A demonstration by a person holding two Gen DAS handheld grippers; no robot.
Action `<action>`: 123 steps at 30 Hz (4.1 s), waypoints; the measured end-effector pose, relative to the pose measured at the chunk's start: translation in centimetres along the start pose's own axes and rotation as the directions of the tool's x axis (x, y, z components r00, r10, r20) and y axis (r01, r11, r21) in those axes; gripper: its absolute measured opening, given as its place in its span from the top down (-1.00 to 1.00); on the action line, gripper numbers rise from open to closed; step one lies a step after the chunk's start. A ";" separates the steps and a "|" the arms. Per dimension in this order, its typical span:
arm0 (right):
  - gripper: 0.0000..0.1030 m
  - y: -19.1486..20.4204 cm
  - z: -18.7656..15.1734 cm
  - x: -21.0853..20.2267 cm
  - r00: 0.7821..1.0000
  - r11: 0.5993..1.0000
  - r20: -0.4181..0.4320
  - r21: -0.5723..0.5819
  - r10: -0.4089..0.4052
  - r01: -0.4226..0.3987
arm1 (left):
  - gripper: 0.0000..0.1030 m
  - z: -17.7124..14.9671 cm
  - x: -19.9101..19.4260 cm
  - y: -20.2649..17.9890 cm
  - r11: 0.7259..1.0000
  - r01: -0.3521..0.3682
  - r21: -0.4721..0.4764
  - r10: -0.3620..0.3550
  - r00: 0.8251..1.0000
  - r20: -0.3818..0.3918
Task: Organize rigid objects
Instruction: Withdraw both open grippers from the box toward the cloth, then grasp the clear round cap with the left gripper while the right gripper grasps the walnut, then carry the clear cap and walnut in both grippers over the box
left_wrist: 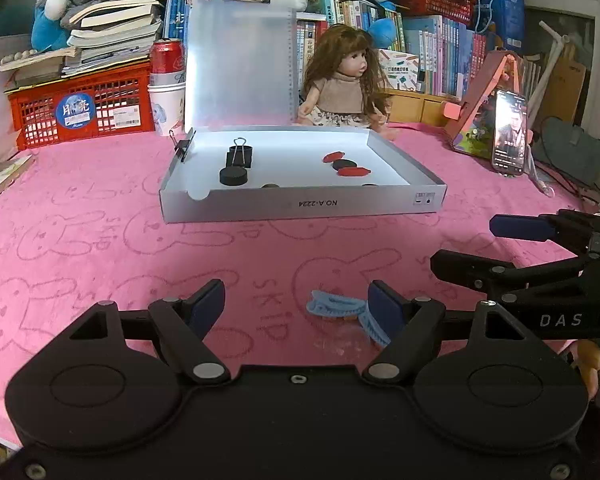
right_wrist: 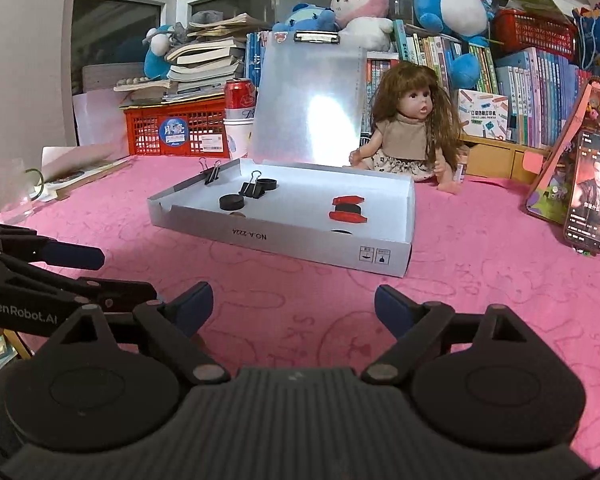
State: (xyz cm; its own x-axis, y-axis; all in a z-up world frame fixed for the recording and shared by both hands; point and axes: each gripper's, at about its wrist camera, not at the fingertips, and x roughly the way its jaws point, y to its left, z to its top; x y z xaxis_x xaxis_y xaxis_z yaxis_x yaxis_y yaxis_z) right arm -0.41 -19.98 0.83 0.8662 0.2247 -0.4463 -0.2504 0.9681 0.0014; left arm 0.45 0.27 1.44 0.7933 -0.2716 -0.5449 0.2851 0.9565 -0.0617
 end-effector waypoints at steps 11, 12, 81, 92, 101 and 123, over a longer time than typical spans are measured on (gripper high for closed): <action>-0.47 1.8 -1.2 -0.6 0.998 0.995 -0.007 -0.071 0.065 -0.065 | -0.05 -1.9 -1.8 -0.3 0.998 0.053 0.023 -0.052 0.998 -0.031; -0.43 2.0 -1.4 -0.6 0.997 0.995 -0.006 -0.073 0.073 -0.073 | 0.03 -2.1 -1.9 -0.3 0.998 0.061 0.025 -0.060 0.998 -0.036; 0.36 1.2 -2.8 0.9 1.000 0.999 0.007 0.040 0.006 -0.006 | 0.40 -2.1 1.6 -0.1 0.996 -0.092 0.020 0.092 0.995 0.028; -0.01 1.3 -3.6 1.2 1.000 0.998 0.021 0.055 -0.023 0.021 | 0.19 -2.4 1.9 -0.1 0.994 -0.109 0.031 0.107 0.993 0.053; -0.04 2.1 -4.3 1.1 0.997 0.999 0.057 0.010 -0.048 0.048 | 0.18 -2.6 2.0 -0.2 0.993 -0.112 0.033 0.110 0.992 0.062; 0.57 1.1 -2.5 0.6 0.996 0.996 0.069 0.074 -0.060 0.055 | 0.50 -0.7 1.0 -0.3 0.994 -0.111 0.000 0.111 0.991 0.075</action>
State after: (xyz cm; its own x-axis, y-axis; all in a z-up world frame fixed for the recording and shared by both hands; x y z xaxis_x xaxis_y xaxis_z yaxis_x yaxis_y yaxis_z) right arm -1.26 -19.07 -1.63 0.9075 0.1732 -0.3827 -0.1699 0.9845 0.0427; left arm 0.77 -0.23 0.35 0.8581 -0.1709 -0.4843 0.1949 0.9808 -0.0007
